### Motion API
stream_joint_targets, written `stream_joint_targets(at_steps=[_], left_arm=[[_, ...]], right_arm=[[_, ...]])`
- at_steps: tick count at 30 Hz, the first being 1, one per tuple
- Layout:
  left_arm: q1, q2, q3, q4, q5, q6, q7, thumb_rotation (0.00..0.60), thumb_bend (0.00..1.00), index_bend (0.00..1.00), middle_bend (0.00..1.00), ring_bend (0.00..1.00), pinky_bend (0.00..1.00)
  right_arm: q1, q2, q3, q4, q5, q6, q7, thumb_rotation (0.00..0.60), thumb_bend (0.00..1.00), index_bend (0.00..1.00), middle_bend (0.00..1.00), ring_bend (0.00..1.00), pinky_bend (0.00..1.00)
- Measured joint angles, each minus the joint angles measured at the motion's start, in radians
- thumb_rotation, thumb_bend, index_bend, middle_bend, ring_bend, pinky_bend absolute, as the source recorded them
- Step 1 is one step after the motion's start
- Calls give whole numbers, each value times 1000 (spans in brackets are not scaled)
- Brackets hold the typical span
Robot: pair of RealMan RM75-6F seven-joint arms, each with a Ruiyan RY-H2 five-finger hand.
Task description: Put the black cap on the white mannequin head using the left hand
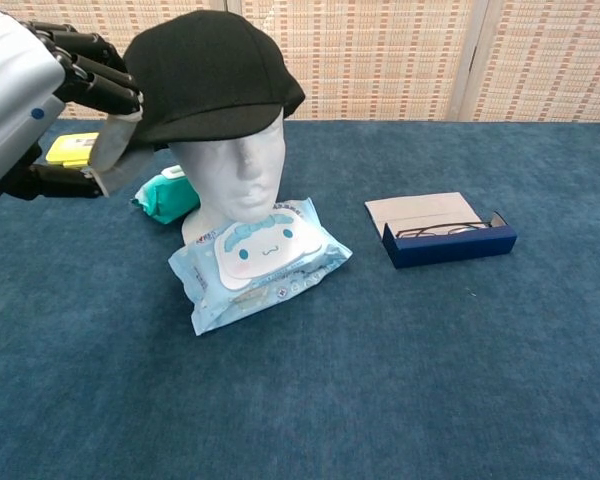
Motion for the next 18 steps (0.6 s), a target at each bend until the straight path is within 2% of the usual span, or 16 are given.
stream_joint_targets(at_steps=[8, 12, 15, 18], left_arm=[[24, -14, -4, 2, -6, 21, 19, 600, 397, 396, 615, 466, 508], [35, -11, -1, -16, -14, 13, 20, 600, 234, 311, 565, 447, 508], [43, -8, 3, -34, -17, 8, 27, 600, 141, 290, 537, 437, 508], [51, -5, 6, -60, -19, 1, 37, 600, 95, 283, 522, 430, 508]], right_arm=[[0, -1, 0, -2, 0, 0, -3, 600, 0, 0, 34, 0, 159], [1, -1, 1, -2, 1, -2, -5, 600, 0, 0, 34, 0, 159], [1, -1, 1, -2, 2, -2, -5, 600, 0, 0, 34, 0, 159], [0, -1, 1, -2, 2, -2, -5, 600, 0, 0, 34, 0, 159]])
